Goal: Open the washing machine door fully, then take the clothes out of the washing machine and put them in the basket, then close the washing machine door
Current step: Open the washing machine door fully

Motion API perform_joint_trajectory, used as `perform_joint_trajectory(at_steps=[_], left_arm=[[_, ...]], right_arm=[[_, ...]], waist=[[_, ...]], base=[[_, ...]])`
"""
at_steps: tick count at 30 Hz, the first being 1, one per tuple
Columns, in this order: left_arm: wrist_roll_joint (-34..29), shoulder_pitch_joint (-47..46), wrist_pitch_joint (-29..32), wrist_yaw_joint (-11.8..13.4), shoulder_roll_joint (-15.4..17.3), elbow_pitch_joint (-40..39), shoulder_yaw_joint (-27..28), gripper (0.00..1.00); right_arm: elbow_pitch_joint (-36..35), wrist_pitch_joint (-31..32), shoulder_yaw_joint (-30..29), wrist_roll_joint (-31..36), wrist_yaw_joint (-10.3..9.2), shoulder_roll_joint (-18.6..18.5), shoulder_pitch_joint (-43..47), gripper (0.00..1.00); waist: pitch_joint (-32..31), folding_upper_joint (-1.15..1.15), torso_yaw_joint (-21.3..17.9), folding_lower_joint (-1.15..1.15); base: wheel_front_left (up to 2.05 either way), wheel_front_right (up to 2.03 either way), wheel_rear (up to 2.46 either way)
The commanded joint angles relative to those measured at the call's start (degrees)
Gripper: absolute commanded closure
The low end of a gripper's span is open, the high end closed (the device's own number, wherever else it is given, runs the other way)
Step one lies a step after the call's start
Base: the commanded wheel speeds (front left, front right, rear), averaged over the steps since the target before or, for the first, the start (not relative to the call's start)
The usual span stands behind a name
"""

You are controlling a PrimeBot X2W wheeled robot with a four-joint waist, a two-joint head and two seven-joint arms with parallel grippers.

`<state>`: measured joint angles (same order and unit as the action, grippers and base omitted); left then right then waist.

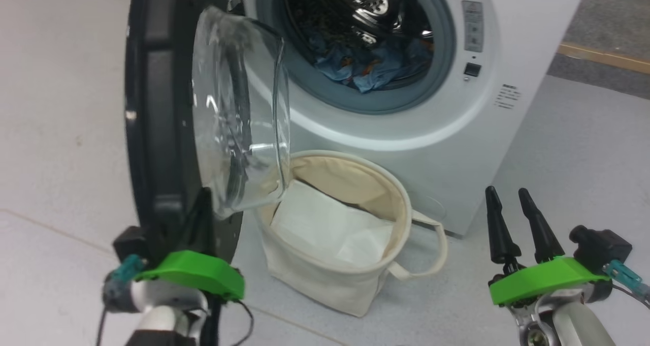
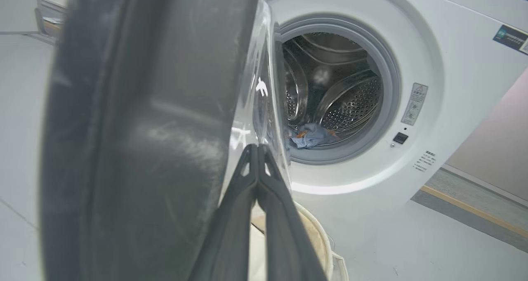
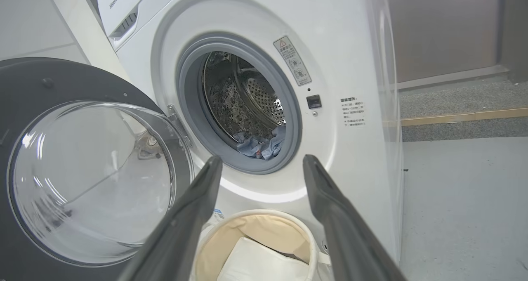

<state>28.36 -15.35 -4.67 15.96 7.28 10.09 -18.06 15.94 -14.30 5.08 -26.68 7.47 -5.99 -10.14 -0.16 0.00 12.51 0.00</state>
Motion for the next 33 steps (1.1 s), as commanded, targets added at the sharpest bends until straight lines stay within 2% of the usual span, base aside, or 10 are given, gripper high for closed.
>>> perform_joint_trajectory(at_steps=[1, 9, 13, 23, 27, 33], left_arm=[[0.24, -3.33, -0.63, 0.52, 2.20, -1.49, 3.64, 1.00], [0.61, -7.52, -1.37, -0.84, 6.71, 1.92, 6.84, 1.00], [2.03, -11.24, -2.89, -2.10, 7.67, 6.00, 8.93, 1.00], [3.39, -18.61, -6.67, -3.47, 7.07, 15.82, 10.65, 1.00], [3.95, -22.28, -7.73, -4.16, 5.42, 20.79, 10.54, 1.00], [5.31, -26.60, -9.58, -5.24, 4.37, 26.55, 12.74, 1.00]], right_arm=[[-2.28, -0.70, 1.68, 0.55, 0.02, 0.12, -1.65, 0.00], [-2.94, -0.70, 3.64, 0.65, 0.02, -0.47, -4.28, 0.00], [-3.33, -0.70, 4.65, 0.90, 0.02, -1.21, -6.39, 0.00], [-3.34, -0.70, 5.34, 1.22, 0.02, -3.64, -8.69, 0.00], [-3.88, -0.66, 3.84, 1.24, 0.02, -4.40, -8.23, 0.00], [-4.60, 1.44, 6.49, 1.92, 0.02, -5.36, -11.66, 0.00]], waist=[[0.77, 0.00, 1.46, 0.00], [3.99, 0.00, 6.82, 0.00], [6.78, 0.00, 9.17, 0.00], [11.00, 0.00, 14.59, 0.00], [12.58, 0.00, 17.73, 0.00], [16.66, 0.00, 18.83, 0.00]], base=[[0.00, 0.00, 0.00], [0.00, 0.00, 0.00], [0.00, 0.00, 0.00], [0.00, 0.00, 0.00], [0.00, 0.00, 0.00], [0.00, 0.00, 0.00]])
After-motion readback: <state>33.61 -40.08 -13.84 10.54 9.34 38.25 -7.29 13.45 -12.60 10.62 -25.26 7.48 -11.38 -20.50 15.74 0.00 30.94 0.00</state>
